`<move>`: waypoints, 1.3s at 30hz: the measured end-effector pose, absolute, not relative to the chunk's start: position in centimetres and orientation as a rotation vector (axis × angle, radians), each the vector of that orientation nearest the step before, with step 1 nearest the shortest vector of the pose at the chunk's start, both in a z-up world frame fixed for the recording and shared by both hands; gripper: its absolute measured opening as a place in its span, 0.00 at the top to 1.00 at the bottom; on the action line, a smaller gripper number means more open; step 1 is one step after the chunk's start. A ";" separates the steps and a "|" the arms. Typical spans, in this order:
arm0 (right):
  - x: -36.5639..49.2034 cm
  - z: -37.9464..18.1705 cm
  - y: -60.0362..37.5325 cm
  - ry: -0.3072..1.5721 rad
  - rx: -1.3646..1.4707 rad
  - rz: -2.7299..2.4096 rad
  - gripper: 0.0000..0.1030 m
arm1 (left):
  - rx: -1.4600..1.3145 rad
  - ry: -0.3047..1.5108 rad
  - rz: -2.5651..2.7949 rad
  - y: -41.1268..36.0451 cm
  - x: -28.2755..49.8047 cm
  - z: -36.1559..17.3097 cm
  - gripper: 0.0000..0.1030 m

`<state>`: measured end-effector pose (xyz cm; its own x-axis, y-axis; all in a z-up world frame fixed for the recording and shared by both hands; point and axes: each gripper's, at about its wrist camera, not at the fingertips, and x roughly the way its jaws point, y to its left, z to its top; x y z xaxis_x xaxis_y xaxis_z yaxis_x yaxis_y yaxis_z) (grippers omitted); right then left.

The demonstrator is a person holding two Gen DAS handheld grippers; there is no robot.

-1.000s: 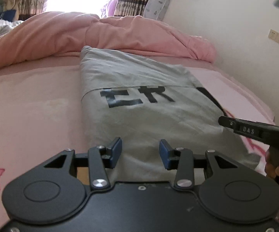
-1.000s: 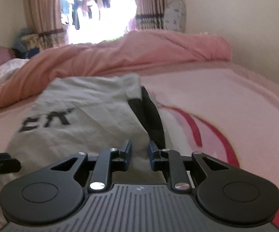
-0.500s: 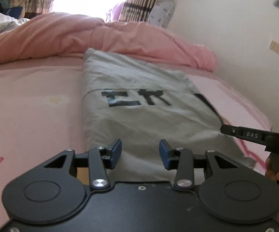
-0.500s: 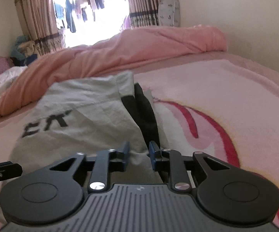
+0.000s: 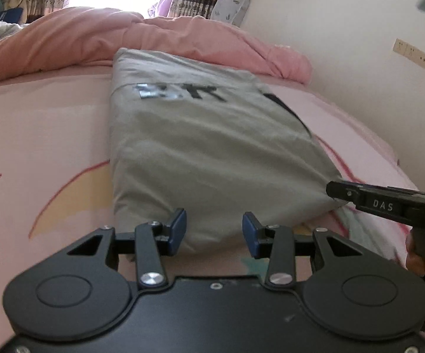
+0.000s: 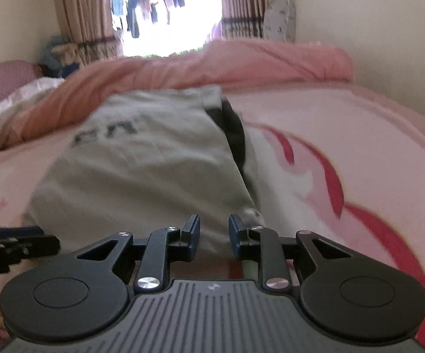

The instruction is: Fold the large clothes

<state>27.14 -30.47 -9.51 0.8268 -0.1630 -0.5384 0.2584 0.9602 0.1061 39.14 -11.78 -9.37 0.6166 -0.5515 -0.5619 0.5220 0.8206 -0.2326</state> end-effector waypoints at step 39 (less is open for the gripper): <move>43.7 -5.3 -39.3 0.458 0.373 -0.180 0.27 | -0.190 0.699 -0.488 -9.6 58.0 -5.9 0.42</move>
<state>43.70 -39.32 -5.27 0.8829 -0.0858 -0.4616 0.2510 0.9172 0.3096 57.96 -9.59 -5.88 0.6592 -0.4906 -0.5699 0.3659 0.8713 -0.3269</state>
